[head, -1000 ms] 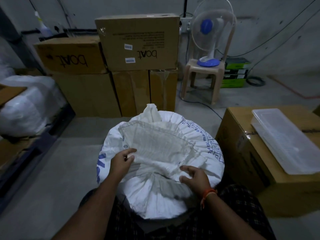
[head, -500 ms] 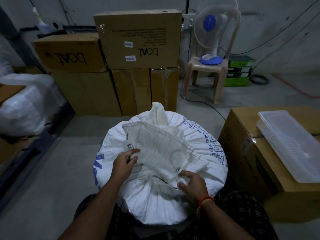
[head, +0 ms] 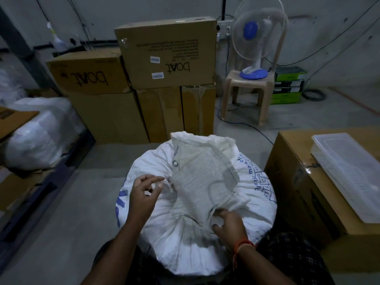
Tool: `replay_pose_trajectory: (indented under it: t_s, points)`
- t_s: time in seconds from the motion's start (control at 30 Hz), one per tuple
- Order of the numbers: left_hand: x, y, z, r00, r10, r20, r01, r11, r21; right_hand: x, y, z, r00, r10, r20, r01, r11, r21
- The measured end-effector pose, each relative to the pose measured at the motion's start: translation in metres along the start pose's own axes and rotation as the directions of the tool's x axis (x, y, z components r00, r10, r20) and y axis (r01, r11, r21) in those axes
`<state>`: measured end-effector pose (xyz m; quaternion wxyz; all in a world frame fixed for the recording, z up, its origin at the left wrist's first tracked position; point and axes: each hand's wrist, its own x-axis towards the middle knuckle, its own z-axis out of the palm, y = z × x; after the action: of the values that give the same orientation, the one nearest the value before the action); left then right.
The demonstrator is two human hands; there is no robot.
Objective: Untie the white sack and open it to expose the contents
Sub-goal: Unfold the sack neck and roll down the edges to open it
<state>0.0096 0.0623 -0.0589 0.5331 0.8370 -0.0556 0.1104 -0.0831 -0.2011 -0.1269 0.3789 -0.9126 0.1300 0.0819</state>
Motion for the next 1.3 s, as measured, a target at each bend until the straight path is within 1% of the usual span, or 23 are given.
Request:
replay_pose_trajectory:
  t_s: [0.1, 0.23, 0.47, 0.63, 0.7, 0.77, 0.83, 0.9, 1.0, 1.07, 1.13, 1.2, 1.3]
  points:
    - [-0.001, 0.012, 0.001, 0.999, 0.015, -0.032, -0.016, 1.0, -0.015, 0.0, -0.001, 0.001, 1.0, 0.01, 0.007, -0.01, 1.0, -0.017]
    - [-0.004, 0.016, 0.009, 0.999, 0.025, -0.02, -0.025, 1.0, -0.003, 0.0, -0.005, 0.0, 1.0, 0.004, 0.005, -0.004, 1.0, -0.016]
    - [-0.007, 0.027, 0.017, 1.0, -0.002, 0.007, 0.002, 0.999, -0.032, -0.003, -0.006, -0.001, 1.0, -0.009, 0.009, 0.009, 1.0, -0.011]
    - [-0.007, 0.022, 0.026, 0.992, -0.062, 0.106, 0.065, 0.998, -0.024, -0.004, -0.008, -0.001, 1.0, -0.017, 0.01, 0.017, 1.0, 0.005]
    - [-0.014, 0.018, 0.034, 0.981, -0.106, 0.162, 0.113, 0.993, -0.034, -0.006, -0.009, -0.001, 1.0, -0.026, -0.002, 0.026, 0.999, 0.023]
    - [-0.026, 0.016, 0.045, 0.959, -0.166, 0.229, 0.187, 0.98, -0.07, -0.009, -0.013, -0.002, 0.998, -0.036, -0.043, 0.038, 0.999, 0.037]
    - [-0.038, 0.018, 0.057, 0.926, -0.235, 0.295, 0.284, 0.949, -0.136, -0.013, -0.018, -0.004, 0.989, -0.065, -0.132, 0.075, 0.994, 0.074]
    - [-0.05, 0.023, 0.066, 0.892, -0.304, 0.333, 0.379, 0.907, -0.186, -0.019, -0.028, -0.007, 0.966, -0.102, -0.237, 0.138, 0.981, 0.139]
    - [-0.063, 0.034, 0.066, 0.805, -0.437, 0.401, 0.56, 0.783, -0.271, -0.029, -0.041, -0.014, 0.924, -0.164, -0.347, 0.249, 0.944, 0.217]
    - [-0.066, 0.036, 0.063, 0.755, -0.471, 0.456, 0.634, 0.704, -0.32, -0.035, -0.044, -0.014, 0.922, -0.169, -0.347, 0.275, 0.919, 0.283]
    - [-0.069, 0.038, 0.061, 0.729, -0.487, 0.48, 0.664, 0.673, -0.325, -0.039, -0.043, -0.008, 0.94, -0.167, -0.297, 0.271, 0.896, 0.352]
    - [-0.071, 0.037, 0.061, 0.729, -0.478, 0.49, 0.668, 0.655, -0.355, -0.041, -0.044, -0.001, 0.955, -0.148, -0.256, 0.241, 0.891, 0.385]
    - [-0.073, 0.037, 0.061, 0.728, -0.486, 0.482, 0.671, 0.651, -0.356, -0.046, -0.048, 0.007, 0.97, -0.136, -0.202, 0.205, 0.907, 0.369]
